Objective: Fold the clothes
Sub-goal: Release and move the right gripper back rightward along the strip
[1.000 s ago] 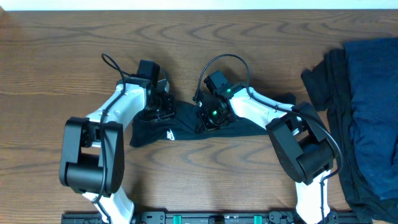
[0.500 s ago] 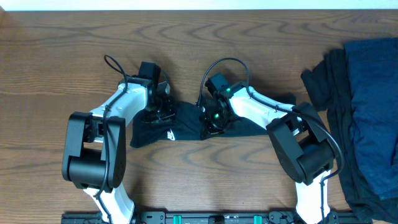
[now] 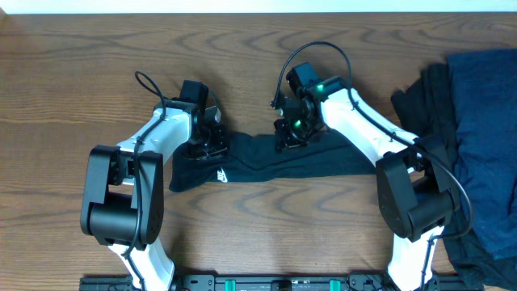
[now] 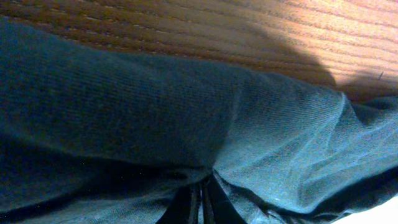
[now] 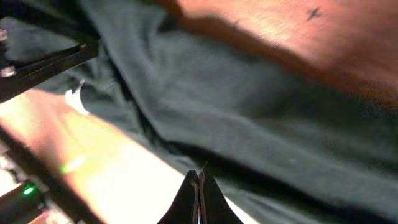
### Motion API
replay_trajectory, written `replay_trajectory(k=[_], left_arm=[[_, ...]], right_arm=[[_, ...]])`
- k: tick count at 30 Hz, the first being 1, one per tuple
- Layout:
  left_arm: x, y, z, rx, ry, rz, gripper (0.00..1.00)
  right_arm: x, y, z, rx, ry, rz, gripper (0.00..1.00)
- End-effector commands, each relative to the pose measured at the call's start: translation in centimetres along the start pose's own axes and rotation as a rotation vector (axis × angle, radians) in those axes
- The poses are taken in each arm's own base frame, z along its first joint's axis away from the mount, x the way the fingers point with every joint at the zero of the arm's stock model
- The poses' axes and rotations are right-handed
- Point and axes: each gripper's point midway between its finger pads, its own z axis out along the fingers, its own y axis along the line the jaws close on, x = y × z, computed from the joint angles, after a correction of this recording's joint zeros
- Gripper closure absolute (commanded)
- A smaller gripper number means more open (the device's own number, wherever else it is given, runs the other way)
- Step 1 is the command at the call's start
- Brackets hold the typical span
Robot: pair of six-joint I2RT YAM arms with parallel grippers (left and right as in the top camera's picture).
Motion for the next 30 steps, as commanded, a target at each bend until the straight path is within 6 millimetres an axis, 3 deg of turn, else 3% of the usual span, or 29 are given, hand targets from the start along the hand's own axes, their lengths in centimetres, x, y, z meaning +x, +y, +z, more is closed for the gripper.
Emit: replay_trajectory(k=[1, 11, 17, 30], left_arm=[[0.8, 1.1, 1.4, -0.035, 0.038, -0.007, 0.93], [0.8, 1.1, 1.4, -0.035, 0.039, -0.007, 0.93], [0.8, 1.1, 1.4, -0.035, 0.039, -0.007, 0.93], [0.8, 1.1, 1.4, -0.036, 0.039, -0.007, 0.93]], right_arm=[[0.0, -1.3, 0.8, 0.074, -0.006, -0.017, 0.99], [-0.3, -1.5, 3.3, 0.066, -0.054, -0.055, 0.99], [0.7, -1.7, 3.4, 0.073, -0.016, -0.039, 0.99], [3.8, -4.1, 3.0, 0.201, 0.100, 0.016, 0.99]])
